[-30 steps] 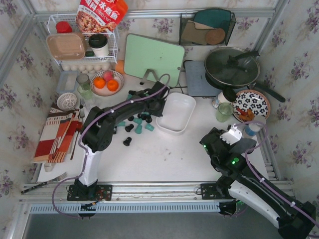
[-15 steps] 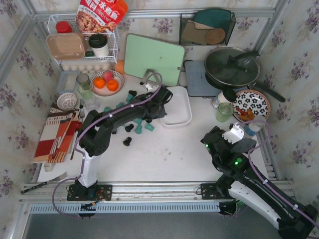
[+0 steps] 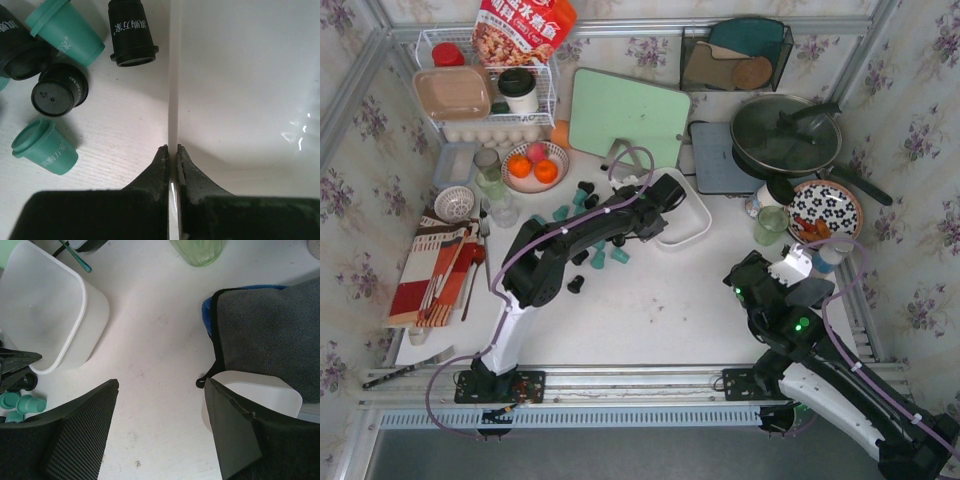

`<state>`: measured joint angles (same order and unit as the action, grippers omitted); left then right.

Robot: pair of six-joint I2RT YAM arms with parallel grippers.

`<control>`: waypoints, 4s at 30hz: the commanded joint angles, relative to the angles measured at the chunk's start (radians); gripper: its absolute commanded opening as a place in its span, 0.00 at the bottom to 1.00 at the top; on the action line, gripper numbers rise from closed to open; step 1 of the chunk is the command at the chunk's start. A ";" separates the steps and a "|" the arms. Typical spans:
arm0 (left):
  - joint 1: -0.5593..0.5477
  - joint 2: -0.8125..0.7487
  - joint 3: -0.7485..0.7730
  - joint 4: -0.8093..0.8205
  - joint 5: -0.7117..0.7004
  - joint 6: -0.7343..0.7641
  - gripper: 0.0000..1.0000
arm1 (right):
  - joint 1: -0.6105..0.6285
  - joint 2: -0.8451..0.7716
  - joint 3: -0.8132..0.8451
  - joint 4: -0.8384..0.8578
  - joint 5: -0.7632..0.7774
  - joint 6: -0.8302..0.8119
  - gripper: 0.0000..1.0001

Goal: Mix the coffee capsules in the storage basket

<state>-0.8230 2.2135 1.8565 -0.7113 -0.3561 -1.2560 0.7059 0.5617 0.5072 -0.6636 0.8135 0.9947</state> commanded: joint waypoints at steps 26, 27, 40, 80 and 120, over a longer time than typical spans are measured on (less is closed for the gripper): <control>-0.056 -0.208 -0.091 0.100 -0.188 0.257 0.72 | 0.000 0.036 0.030 0.218 -0.102 -0.334 1.00; -0.056 -0.230 -0.103 0.103 -0.188 0.301 0.72 | 0.000 0.048 0.037 0.236 -0.105 -0.366 1.00; -0.050 -0.761 -0.668 0.427 -0.054 0.959 0.70 | 0.000 0.190 -0.004 0.777 -0.134 -0.725 0.98; 0.168 -0.819 -1.061 0.326 0.281 0.934 0.61 | 0.000 0.479 -0.174 1.329 -0.348 -0.980 0.97; 0.184 -1.046 -1.133 0.538 0.325 0.886 0.29 | 0.000 0.446 -0.157 1.276 -0.280 -0.935 0.97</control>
<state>-0.6315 1.2186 0.7368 -0.3233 -0.0536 -0.3710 0.7059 1.0309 0.3481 0.5957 0.4759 0.0433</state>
